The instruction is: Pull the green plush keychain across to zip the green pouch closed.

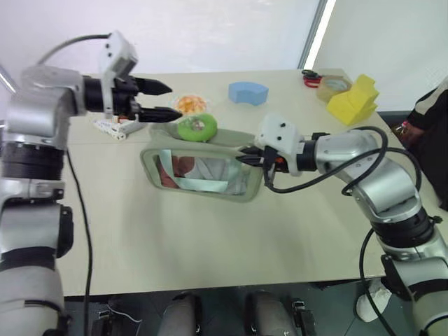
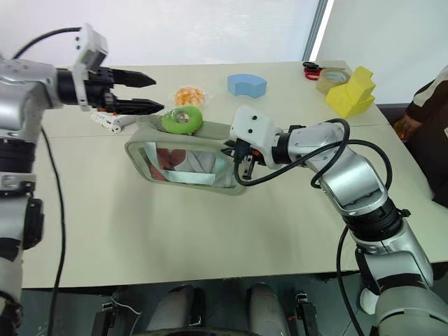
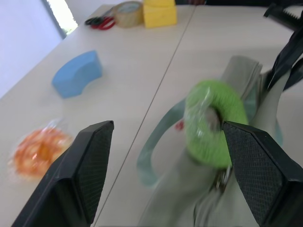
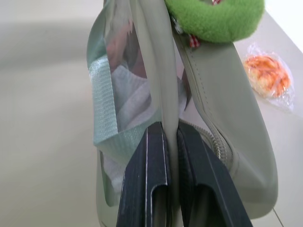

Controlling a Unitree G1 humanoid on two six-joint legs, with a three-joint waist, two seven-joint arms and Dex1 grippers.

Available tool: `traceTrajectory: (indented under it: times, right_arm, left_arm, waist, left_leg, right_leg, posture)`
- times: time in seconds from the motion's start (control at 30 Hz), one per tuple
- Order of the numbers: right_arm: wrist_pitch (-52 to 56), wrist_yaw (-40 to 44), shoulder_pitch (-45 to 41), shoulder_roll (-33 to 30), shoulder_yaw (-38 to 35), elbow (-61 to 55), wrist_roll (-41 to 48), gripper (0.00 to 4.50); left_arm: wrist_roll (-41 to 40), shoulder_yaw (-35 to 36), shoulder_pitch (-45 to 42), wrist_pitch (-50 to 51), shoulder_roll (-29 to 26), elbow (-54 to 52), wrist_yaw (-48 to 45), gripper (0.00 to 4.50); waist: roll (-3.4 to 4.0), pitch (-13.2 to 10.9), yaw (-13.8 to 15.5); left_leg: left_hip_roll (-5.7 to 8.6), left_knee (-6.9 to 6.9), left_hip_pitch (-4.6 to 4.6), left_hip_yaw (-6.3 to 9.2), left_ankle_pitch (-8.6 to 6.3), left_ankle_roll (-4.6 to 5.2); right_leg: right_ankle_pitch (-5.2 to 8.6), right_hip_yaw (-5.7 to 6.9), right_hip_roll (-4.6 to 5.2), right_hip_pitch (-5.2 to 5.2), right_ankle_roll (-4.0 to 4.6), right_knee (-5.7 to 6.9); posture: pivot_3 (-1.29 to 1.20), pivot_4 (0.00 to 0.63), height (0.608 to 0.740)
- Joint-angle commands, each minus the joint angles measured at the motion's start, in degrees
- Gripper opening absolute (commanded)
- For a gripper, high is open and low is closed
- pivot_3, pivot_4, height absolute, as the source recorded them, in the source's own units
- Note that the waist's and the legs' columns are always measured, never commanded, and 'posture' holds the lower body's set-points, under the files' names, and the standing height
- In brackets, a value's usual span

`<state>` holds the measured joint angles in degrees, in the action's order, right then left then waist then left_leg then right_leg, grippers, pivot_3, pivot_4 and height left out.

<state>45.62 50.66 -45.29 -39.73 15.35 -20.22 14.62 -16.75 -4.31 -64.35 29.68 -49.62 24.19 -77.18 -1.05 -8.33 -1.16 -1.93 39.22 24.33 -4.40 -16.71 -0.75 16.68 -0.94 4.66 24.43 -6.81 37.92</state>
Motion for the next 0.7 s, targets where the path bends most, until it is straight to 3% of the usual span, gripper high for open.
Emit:
traceTrajectory:
  times: [0.03, 0.17, 0.33, 0.5, 0.6, 0.7]
  right_arm:
    - [-1.4, 0.2, -0.8, 0.5, -0.3, 0.6, -0.4, 0.00]
    - [-2.3, 0.6, -1.1, 0.7, -0.2, 1.5, -0.8, 0.00]
    - [-2.6, 1.3, -1.2, 0.9, -0.1, 2.3, -0.8, 0.00]
    - [-2.8, 1.9, -1.5, 1.1, 0.2, 2.9, -1.1, 0.00]
    - [-2.7, 1.9, -1.5, 1.2, 0.2, 2.7, -1.1, 0.00]
    - [-2.7, 1.8, -1.2, 1.2, 0.3, 2.7, -1.4, 0.00]
  left_arm:
    - [-1.2, 2.0, 2.1, 2.6, -4.0, -5.2, -2.4, 3.99]
    - [-4.9, 4.0, 9.8, 9.1, -8.3, -15.1, -4.0, 3.99]
    - [-5.8, 3.8, 19.7, 10.1, -9.4, -24.8, -2.4, 3.99]
    - [-1.8, 2.1, 20.6, 5.0, -6.5, -22.1, 2.4, 3.99]
    - [-0.5, 1.5, 20.9, 2.3, -5.9, -20.6, 2.5, 3.16]
    - [-0.4, 1.3, 20.7, 1.4, -5.4, -19.5, 2.3, 1.62]
  waist:
    - [0.00, 0.0, 0.0]
    - [0.00, 0.0, 0.0]
    - [0.00, 0.0, 0.1]
    - [0.00, 0.0, 0.3]
    - [0.00, 0.0, 0.1]
    - [0.00, 0.0, 0.1]
  left_leg:
    - [0.00, 0.00, 0.00, 0.00, 0.00, 0.00]
    - [-0.03, -0.01, -0.01, 0.02, 0.00, 0.00]
    - [-0.03, 0.00, 0.00, 0.03, 0.00, 0.00]
    - [-0.02, 0.00, -0.01, 0.01, -0.01, 0.02]
    - [-0.01, 0.00, -0.01, -0.01, -0.01, 0.01]
    - [-0.02, -0.01, -0.01, -0.01, -0.01, 0.01]
  right_leg:
    - [0.00, 0.00, 0.00, 0.00, 0.00, 0.00]
    - [0.00, 0.00, 0.00, 0.00, 0.00, 0.02]
    - [0.00, -0.02, 0.01, 0.00, 0.00, 0.01]
    - [0.00, -0.01, 0.00, -0.01, 0.00, 0.01]
    - [0.00, -0.01, 0.00, -0.01, 0.00, 0.01]
    - [0.00, 0.00, -0.01, -0.01, 0.00, 0.00]
  posture:
    - [0.00, 0.150, 0.740]
    - [0.00, 0.150, 0.740]
    - [0.00, 0.150, 0.740]
    - [0.00, 0.150, 0.740]
    - [0.00, 0.150, 0.740]
    - [0.00, 0.150, 0.740]
